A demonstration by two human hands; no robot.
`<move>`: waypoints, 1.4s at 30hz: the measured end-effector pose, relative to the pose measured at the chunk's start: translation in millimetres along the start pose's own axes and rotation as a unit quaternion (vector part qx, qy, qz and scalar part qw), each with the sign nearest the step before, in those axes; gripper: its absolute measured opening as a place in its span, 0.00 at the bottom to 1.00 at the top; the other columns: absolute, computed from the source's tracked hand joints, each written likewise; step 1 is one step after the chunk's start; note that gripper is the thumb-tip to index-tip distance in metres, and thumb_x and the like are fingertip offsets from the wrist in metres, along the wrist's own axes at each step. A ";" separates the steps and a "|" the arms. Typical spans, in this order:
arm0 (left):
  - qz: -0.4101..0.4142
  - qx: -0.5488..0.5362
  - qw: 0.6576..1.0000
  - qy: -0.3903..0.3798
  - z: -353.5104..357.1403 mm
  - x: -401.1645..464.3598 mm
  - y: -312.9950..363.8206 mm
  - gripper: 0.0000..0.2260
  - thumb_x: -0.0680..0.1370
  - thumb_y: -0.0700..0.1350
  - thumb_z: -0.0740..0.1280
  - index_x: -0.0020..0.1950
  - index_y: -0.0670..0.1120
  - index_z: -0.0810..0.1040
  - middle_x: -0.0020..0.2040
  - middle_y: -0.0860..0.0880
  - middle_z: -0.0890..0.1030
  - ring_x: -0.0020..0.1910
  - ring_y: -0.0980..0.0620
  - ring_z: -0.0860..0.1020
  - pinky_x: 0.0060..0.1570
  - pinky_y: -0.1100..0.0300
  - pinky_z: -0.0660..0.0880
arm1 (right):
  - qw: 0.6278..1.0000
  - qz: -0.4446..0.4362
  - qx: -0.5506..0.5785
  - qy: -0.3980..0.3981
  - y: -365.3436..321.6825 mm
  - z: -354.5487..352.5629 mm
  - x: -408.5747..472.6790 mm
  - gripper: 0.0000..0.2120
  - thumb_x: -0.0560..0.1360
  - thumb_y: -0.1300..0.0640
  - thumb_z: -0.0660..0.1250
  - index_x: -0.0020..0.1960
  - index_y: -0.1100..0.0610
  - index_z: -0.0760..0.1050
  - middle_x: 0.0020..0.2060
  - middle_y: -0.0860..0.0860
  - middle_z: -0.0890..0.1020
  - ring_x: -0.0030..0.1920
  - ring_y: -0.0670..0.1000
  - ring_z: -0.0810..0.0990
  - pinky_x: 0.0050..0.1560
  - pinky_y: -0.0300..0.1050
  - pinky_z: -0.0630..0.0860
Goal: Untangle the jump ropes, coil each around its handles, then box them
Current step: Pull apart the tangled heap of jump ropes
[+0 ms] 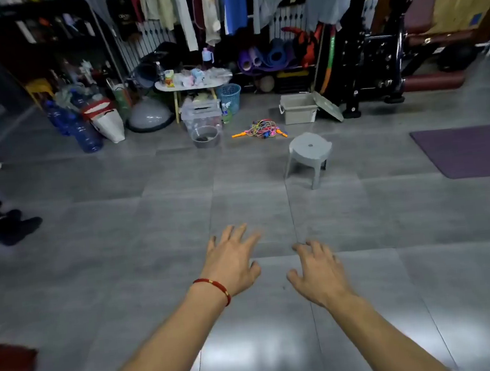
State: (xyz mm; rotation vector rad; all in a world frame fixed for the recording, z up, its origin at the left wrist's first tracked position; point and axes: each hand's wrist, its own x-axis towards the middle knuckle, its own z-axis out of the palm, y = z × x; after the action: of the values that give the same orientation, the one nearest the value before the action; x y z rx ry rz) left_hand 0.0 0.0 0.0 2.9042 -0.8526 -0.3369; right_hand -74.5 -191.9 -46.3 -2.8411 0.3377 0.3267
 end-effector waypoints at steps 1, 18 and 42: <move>0.000 -0.004 1.000 -0.004 0.7 18.1 -11.9 0.30 0.78 0.56 0.62 0.79 0.58 0.56 0.80 0.48 0.58 0.79 0.45 0.53 0.73 0.38 0.58 | 1.000 -0.003 0.002 -0.013 -2.5 1.2 22.2 0.31 0.77 0.40 0.58 0.77 0.50 0.61 0.76 0.55 0.62 0.75 0.58 0.61 0.72 0.56 0.63; 0.011 -0.071 0.996 -0.054 -38.8 362.3 -202.3 0.28 0.79 0.54 0.61 0.78 0.53 0.61 0.75 0.47 0.67 0.72 0.45 0.64 0.68 0.47 0.66 | 0.992 0.070 0.042 -0.091 -60.4 -31.3 384.3 0.30 0.78 0.41 0.61 0.76 0.52 0.63 0.71 0.52 0.70 0.70 0.56 0.69 0.69 0.53 0.70; -0.018 -0.085 0.995 -0.051 -144.3 937.7 -308.0 0.28 0.78 0.59 0.61 0.78 0.56 0.62 0.75 0.48 0.66 0.72 0.45 0.63 0.68 0.48 0.65 | 0.990 0.068 0.028 -0.124 13.1 -153.6 946.8 0.35 0.77 0.39 0.60 0.79 0.48 0.53 0.78 0.49 0.59 0.76 0.57 0.60 0.75 0.60 0.57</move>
State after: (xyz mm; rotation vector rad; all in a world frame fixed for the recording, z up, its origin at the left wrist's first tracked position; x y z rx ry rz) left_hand 963.2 -246.8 -79.3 2.7682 -0.7455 -0.5382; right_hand 848.5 -435.0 -141.9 -2.6878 0.4792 0.6800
